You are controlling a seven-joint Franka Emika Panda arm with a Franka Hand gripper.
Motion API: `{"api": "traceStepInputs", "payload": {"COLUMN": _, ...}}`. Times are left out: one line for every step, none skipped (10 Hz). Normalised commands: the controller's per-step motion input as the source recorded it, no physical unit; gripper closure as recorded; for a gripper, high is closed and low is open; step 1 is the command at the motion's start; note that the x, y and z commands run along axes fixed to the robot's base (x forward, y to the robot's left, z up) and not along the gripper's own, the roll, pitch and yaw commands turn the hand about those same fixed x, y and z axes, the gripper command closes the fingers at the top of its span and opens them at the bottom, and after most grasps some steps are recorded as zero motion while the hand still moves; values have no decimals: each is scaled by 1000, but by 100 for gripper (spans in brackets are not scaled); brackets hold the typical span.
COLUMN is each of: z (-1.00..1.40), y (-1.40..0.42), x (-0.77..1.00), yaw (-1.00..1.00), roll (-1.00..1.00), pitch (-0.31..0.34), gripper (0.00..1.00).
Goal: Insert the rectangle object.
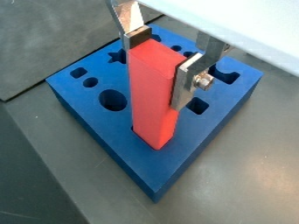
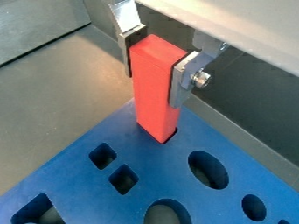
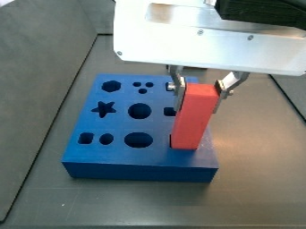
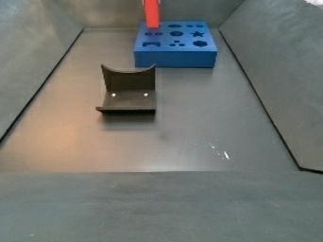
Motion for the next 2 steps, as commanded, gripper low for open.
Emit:
{"api": "traceStepInputs", "payload": {"z": -97, "y": 20, "x": 0, "yaw": 0, "roll": -97, "pitch": -101, "gripper": 100}}
{"api": "traceStepInputs", "payload": {"z": 0, "y": 0, "x": 0, "yaw": 0, "roll": 0, "pitch": 0, "gripper": 100}}
